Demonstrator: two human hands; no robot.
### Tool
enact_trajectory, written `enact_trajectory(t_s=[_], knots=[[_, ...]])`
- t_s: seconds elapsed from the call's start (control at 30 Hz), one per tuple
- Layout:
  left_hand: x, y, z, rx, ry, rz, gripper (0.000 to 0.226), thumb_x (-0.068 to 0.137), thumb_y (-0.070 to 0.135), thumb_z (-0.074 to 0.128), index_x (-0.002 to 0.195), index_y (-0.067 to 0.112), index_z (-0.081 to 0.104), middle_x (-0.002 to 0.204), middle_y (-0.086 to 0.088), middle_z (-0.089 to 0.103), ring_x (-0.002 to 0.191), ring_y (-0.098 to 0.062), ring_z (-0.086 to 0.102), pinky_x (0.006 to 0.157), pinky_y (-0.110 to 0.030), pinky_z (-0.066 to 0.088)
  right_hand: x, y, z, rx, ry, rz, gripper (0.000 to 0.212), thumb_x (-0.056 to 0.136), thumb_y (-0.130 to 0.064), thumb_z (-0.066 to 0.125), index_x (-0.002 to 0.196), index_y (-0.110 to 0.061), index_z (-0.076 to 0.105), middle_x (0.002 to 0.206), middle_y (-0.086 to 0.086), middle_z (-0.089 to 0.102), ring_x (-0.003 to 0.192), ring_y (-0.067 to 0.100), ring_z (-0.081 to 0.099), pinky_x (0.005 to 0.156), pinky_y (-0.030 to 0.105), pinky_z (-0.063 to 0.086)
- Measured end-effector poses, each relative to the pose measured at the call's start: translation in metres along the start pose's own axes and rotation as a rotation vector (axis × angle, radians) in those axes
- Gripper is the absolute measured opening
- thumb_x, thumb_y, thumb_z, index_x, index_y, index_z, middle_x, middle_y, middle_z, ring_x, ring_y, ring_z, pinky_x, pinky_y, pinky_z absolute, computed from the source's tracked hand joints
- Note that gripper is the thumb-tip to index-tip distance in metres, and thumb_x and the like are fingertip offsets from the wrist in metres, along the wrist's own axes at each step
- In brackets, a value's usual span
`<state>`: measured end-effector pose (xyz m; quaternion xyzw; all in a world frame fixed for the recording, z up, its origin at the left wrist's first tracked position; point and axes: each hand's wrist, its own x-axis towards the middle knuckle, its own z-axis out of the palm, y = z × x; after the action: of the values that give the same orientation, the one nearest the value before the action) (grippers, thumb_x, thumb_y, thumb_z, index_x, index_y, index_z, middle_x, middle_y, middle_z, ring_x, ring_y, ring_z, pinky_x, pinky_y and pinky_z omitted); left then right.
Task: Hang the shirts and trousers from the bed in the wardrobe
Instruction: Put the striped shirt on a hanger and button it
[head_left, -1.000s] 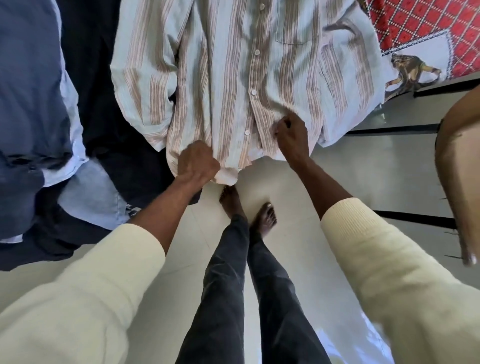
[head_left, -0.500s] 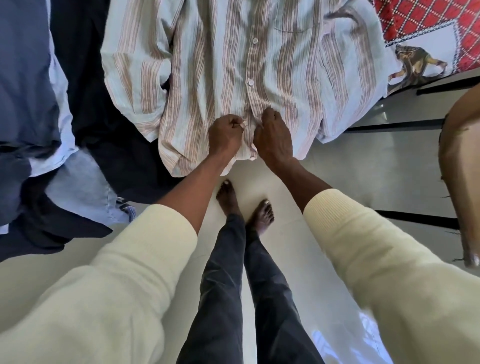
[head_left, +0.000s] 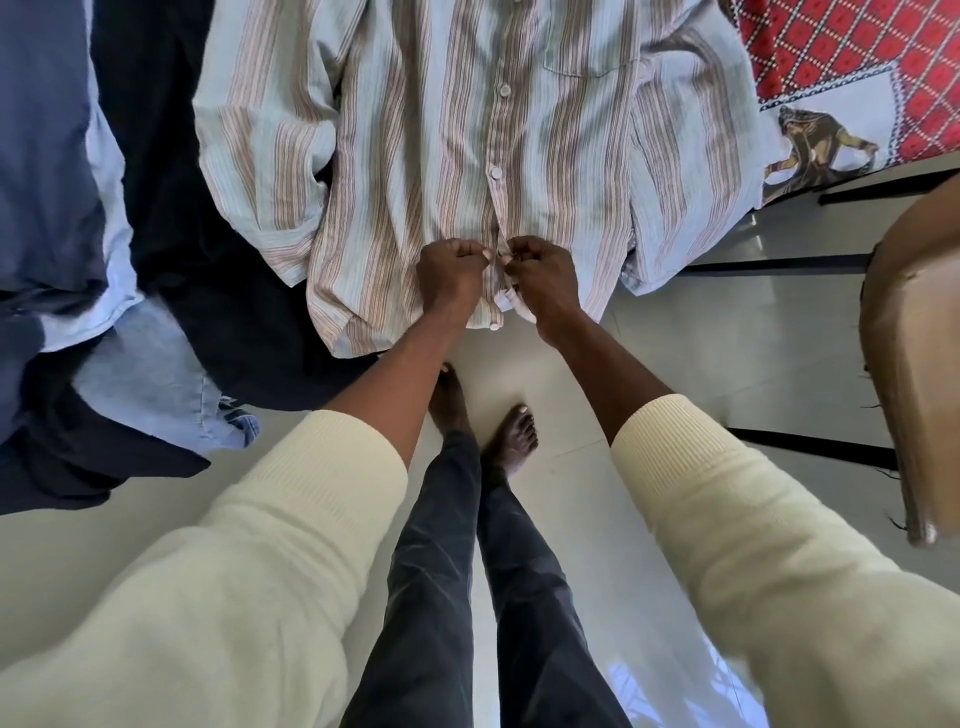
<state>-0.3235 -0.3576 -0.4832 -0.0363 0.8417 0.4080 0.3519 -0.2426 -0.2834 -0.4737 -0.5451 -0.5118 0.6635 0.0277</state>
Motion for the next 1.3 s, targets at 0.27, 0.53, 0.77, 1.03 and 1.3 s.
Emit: enact_trajectory(t_s=[0.27,0.53,0.77,1.03,1.3], knots=[[-0.011,-0.008,0.004,-0.201,0.002,-0.079,0.014,0.084,0.012,0.074,0.072,0.017,0.071,0.074,-0.006,0.074,0.065,-0.016,0.067,0.070,-0.037,0.059,-0.002,0.002,0.004,0.092,-0.020,0.058,0.024,0.083,0.009,0.057,0.074,-0.009,0.068,0.070,0.009,0.066,0.067,0.021,0.060,0.064,0.031,0.049],[-0.014,-0.004,0.005,-0.316,0.023,-0.156,0.008,0.083,0.004,0.074,0.077,0.010,0.072,0.072,-0.005,0.073,0.060,-0.012,0.066,0.058,-0.024,0.054,0.001,0.000,0.003,0.107,0.044,0.194,0.013,0.082,-0.003,0.058,0.073,-0.004,0.067,0.061,0.007,0.063,0.048,0.013,0.053,0.049,0.023,0.042],[-0.006,-0.004,0.000,-0.342,-0.057,-0.196,0.008,0.086,-0.001,0.067,0.082,0.004,0.072,0.078,-0.012,0.074,0.071,-0.026,0.073,0.068,-0.033,0.061,0.004,0.003,0.002,-0.023,0.040,0.044,0.009,0.076,0.001,0.062,0.067,0.003,0.065,0.066,0.024,0.064,0.054,0.019,0.056,0.051,0.024,0.043],[0.003,0.005,-0.013,-0.156,-0.157,-0.062,0.012,0.081,0.001,0.074,0.072,0.001,0.066,0.074,-0.012,0.070,0.067,-0.024,0.071,0.066,-0.035,0.062,0.011,0.008,0.010,-0.359,0.085,-0.224,0.007,0.078,-0.002,0.069,0.080,-0.007,0.074,0.074,0.002,0.071,0.070,0.015,0.067,0.066,0.027,0.055],[0.017,-0.001,-0.015,0.197,-0.203,0.234,0.017,0.089,0.018,0.061,0.083,0.006,0.071,0.079,-0.008,0.072,0.077,-0.027,0.070,0.073,-0.046,0.059,0.016,0.001,0.001,-0.585,0.039,-0.355,0.012,0.084,-0.010,0.065,0.087,-0.012,0.076,0.082,-0.003,0.070,0.079,0.016,0.064,0.067,0.025,0.045]])
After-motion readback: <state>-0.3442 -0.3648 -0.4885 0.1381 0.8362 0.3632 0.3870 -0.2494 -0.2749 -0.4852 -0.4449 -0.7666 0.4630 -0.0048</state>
